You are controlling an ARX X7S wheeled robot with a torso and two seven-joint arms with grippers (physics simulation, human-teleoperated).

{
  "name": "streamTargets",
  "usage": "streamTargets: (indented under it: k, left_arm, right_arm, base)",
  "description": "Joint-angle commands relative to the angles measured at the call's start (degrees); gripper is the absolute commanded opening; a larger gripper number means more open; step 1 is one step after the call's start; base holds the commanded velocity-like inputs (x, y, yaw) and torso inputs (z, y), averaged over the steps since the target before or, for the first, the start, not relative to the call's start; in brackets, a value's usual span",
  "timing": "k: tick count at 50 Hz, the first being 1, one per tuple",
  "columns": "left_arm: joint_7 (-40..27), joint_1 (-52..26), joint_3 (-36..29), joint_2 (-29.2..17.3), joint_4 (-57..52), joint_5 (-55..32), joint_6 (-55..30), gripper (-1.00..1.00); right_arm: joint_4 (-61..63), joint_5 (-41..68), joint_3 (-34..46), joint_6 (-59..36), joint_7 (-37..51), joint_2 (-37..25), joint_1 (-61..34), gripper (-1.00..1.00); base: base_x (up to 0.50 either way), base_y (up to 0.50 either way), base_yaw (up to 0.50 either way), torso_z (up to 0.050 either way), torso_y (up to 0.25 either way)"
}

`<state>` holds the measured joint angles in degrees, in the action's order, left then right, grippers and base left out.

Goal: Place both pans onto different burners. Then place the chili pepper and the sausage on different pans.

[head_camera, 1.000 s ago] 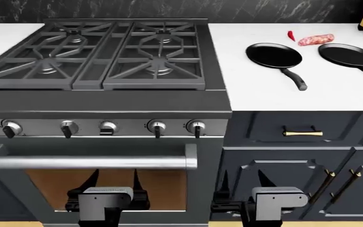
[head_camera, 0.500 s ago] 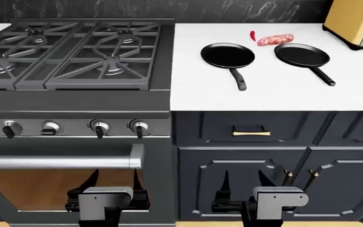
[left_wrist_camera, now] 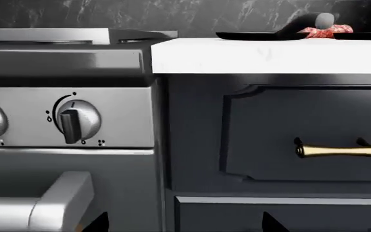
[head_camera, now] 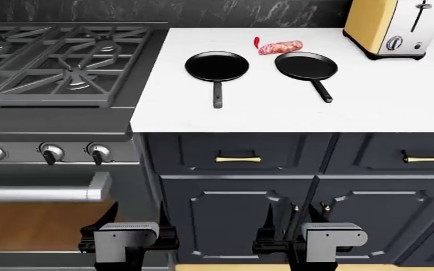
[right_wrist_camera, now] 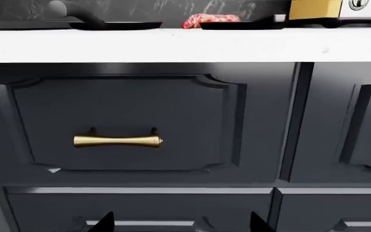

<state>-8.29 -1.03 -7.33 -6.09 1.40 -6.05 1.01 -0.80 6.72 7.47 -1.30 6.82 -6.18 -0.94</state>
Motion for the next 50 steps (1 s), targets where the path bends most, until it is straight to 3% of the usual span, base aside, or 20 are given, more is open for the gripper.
streamTargets:
  k: [1,18,28,32,38,44,46,50]
  left_arm:
    - [-0.7,-0.1,-0.7,-0.6,0.0,-0.7,0.0,1.0]
    - [-1.5,0.0,-1.5,-1.3,-0.3,-1.8,-0.1,1.0]
    - [-1.4,0.0,-1.4,-1.4,-0.6,-3.7,0.0,1.0]
    - [-1.7,0.7,-1.4,-1.9,-4.4,-4.9,-2.0,1.0]
    - [-5.2,2.5,1.4,-7.3,-29.2,-9.9,-20.7,1.0]
    - [-10.8,2.9,15.4,-13.9,-49.2,-23.5,-38.9,1.0]
    - [-13.6,-0.6,21.5,-17.1,-53.3,-29.4,-46.2,1.0]
    - [-22.1,-15.2,30.4,-23.7,-54.8,-46.8,-65.4,1.0]
  right_arm:
    - [0.0,0.3,0.9,0.0,0.7,-0.7,-0.1,1.0]
    - [-0.1,0.7,1.9,0.2,1.7,-1.4,-0.1,1.0]
    - [0.8,0.8,2.2,-0.1,2.5,-1.9,-0.1,1.0]
    - [10.3,2.5,1.4,-6.5,3.6,-3.0,0.7,1.0]
    - [41.5,8.7,-4.8,-32.2,7.9,-9.3,-2.8,1.0]
    - [55.5,19.9,-15.9,-56.7,11.5,-12.3,-14.8,1.0]
    - [55.9,21.8,-17.6,-62.4,12.4,-13.1,-18.8,1.0]
    - [56.0,25.0,-18.9,-73.5,14.1,-14.5,-28.2,1.0]
  base:
    - [0.0,-0.5,0.0,0.0,0.0]
    - [0.0,-0.5,0.0,0.0,0.0]
    - [0.0,-0.02,0.0,0.0,0.0]
    - [0.0,0.0,0.0,0.0,0.0]
    - [0.0,0.0,0.0,0.0,0.0]
    - [0.0,0.0,0.0,0.0,0.0]
    - [0.0,0.0,0.0,0.0,0.0]
    - [0.0,0.0,0.0,0.0,0.0]
